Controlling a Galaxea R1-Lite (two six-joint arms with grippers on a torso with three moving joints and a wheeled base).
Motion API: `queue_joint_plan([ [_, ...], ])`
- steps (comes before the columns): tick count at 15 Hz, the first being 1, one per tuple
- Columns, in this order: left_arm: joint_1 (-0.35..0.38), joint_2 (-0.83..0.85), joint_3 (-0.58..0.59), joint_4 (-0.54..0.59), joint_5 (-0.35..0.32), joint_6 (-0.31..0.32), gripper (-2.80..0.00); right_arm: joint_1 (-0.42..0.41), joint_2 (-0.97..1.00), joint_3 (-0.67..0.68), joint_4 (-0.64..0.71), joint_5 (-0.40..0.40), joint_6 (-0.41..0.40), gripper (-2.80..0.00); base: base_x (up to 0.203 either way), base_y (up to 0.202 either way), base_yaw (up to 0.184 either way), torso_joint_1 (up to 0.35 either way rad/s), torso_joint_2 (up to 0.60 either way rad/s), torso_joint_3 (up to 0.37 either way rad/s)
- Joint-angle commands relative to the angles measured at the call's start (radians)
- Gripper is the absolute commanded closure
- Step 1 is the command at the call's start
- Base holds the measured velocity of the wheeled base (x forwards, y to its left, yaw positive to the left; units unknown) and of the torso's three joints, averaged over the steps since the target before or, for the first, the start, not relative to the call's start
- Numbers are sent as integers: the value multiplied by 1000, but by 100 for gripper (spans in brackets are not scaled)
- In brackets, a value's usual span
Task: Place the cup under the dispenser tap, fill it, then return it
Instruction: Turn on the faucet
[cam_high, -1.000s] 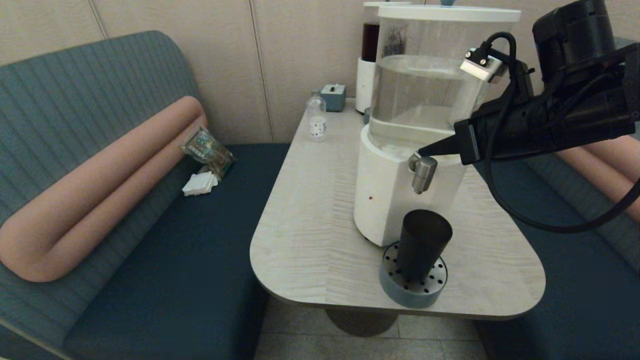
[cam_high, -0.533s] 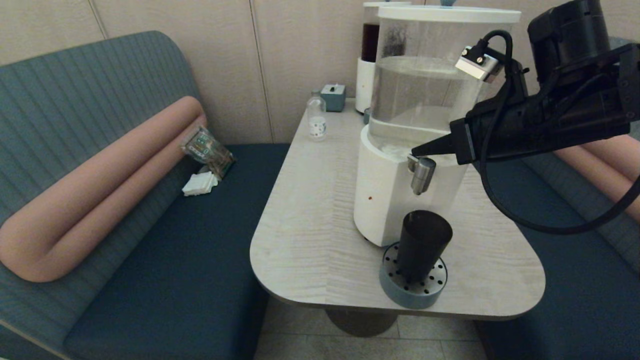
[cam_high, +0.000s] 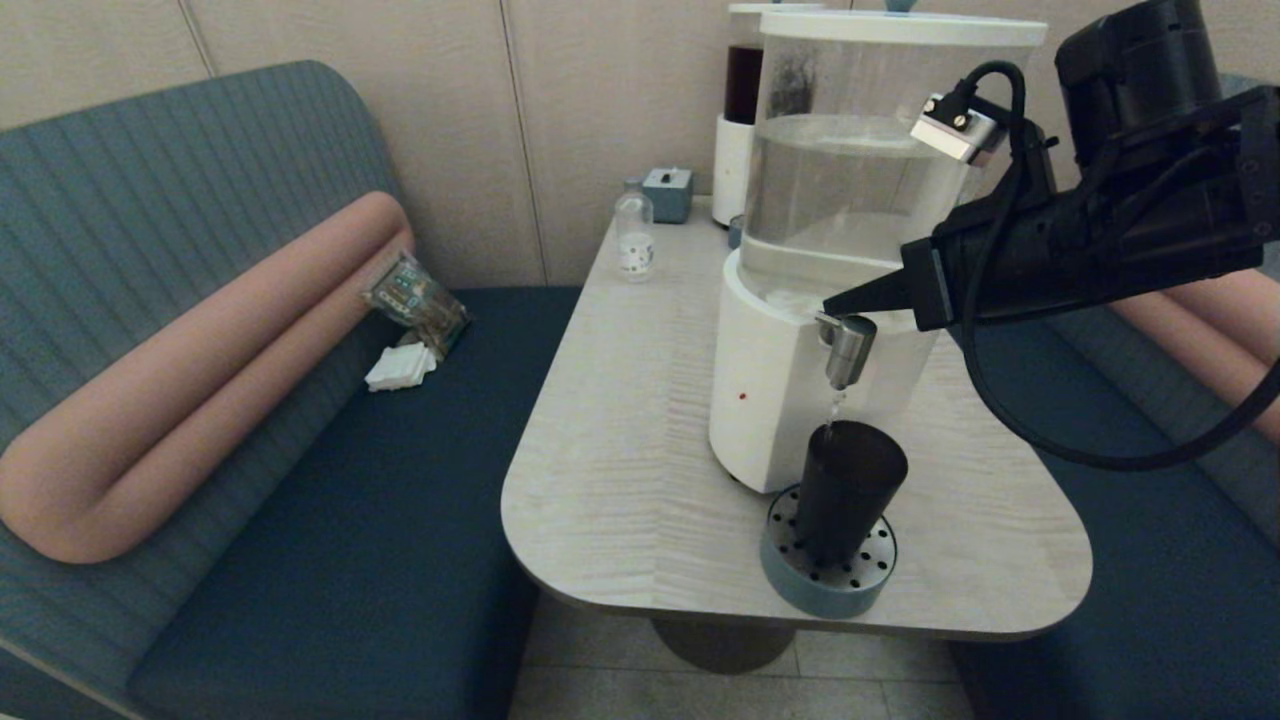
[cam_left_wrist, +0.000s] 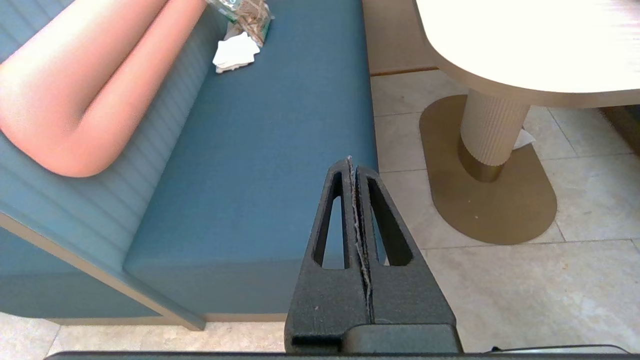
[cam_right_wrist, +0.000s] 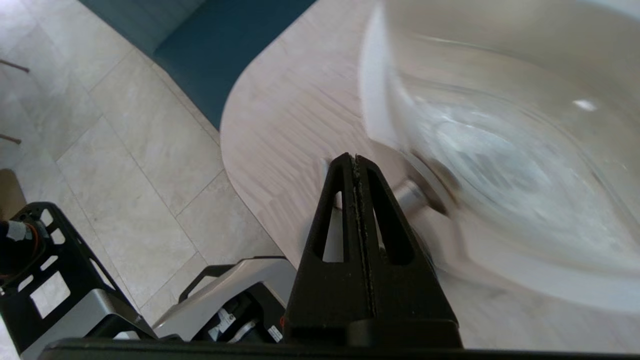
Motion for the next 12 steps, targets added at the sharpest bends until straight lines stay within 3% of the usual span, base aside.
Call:
queue_joint_plan([
  [1, 0, 1, 0, 1, 0, 1, 0, -33, -37, 6, -22, -1, -1, 0, 0, 0, 0, 0, 0, 0],
  [8, 0, 1, 0, 1, 0, 1, 0, -82, -193, 103, -42, -9, -1, 0, 0, 0, 0, 0, 0, 0],
  [12, 0, 1, 0, 1, 0, 1, 0, -113, -373, 266, -38, -113, -1, 0, 0, 0, 0, 0, 0, 0],
])
